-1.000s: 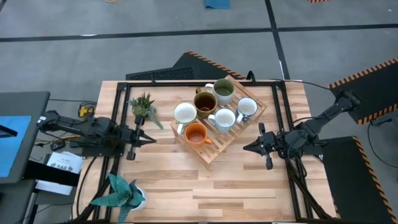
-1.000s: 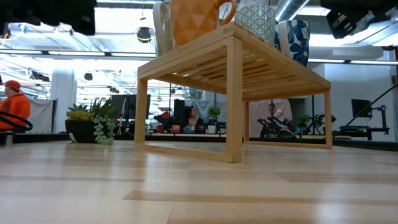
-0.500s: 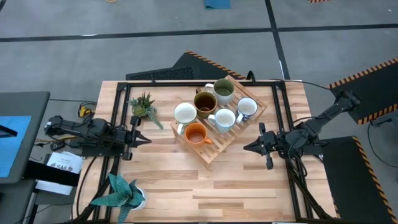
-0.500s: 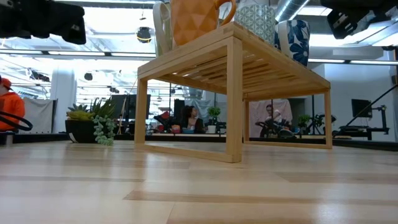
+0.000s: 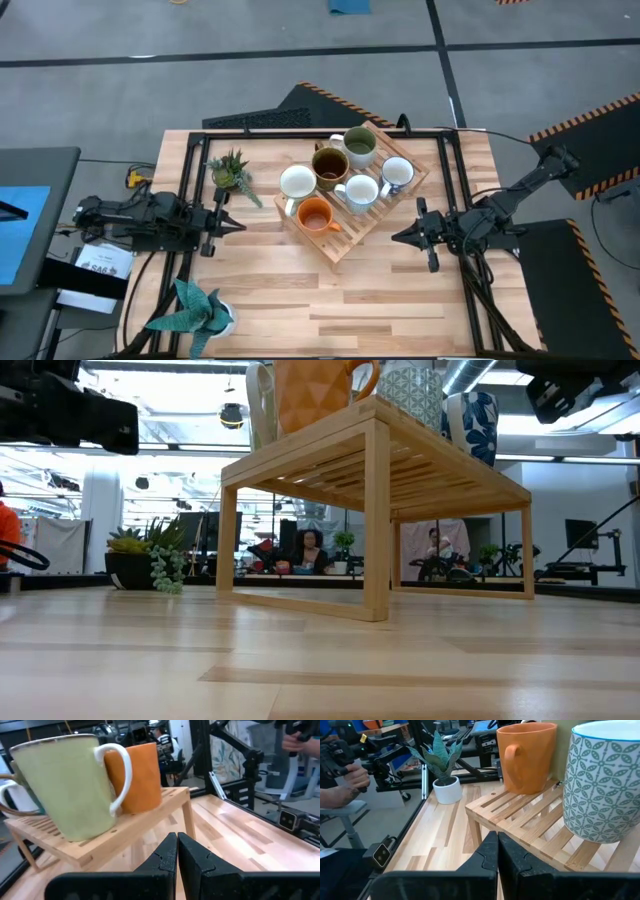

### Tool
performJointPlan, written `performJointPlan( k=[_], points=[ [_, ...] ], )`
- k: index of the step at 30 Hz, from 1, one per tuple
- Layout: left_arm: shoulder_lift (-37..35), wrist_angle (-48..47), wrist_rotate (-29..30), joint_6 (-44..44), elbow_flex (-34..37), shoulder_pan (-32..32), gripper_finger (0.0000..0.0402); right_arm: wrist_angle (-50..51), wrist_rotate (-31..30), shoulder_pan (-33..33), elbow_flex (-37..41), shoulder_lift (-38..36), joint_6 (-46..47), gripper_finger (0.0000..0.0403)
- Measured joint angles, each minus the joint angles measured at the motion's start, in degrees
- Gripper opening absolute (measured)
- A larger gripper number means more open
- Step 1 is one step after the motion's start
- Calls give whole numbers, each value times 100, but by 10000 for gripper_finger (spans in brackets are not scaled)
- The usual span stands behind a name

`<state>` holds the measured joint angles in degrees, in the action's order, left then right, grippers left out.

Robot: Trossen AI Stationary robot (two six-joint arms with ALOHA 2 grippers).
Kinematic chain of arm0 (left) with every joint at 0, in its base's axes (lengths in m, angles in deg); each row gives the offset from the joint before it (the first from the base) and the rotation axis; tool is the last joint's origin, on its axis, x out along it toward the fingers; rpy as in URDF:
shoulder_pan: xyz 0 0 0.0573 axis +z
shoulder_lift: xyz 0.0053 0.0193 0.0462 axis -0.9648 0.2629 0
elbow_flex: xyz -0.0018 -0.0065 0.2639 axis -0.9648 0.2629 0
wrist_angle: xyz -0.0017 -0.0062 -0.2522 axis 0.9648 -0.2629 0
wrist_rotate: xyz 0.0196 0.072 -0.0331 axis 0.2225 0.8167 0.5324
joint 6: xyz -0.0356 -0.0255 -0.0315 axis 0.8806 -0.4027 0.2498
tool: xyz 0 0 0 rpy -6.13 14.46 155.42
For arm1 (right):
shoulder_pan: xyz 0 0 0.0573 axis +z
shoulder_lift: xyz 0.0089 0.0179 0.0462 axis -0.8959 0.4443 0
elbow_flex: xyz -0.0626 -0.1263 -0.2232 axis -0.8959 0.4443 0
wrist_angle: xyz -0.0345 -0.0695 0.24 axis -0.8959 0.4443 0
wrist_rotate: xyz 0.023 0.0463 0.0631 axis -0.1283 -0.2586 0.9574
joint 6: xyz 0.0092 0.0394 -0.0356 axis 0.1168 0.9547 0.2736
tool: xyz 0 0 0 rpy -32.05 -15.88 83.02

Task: Place coffee mugs
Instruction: Return to Home Position

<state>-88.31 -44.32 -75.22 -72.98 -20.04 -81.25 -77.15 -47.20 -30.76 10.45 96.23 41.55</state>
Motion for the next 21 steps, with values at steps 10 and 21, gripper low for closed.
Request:
performJointPlan(
  k=[10, 21],
  points=[
    [67, 50, -615, 272, 271, 748, 0, 133, -1, 0, 0, 0, 62, 22],
    [46, 24, 198, 33, 278, 939, 0, 466, 0, -85, 0, -152, 208, 22]
  ],
)
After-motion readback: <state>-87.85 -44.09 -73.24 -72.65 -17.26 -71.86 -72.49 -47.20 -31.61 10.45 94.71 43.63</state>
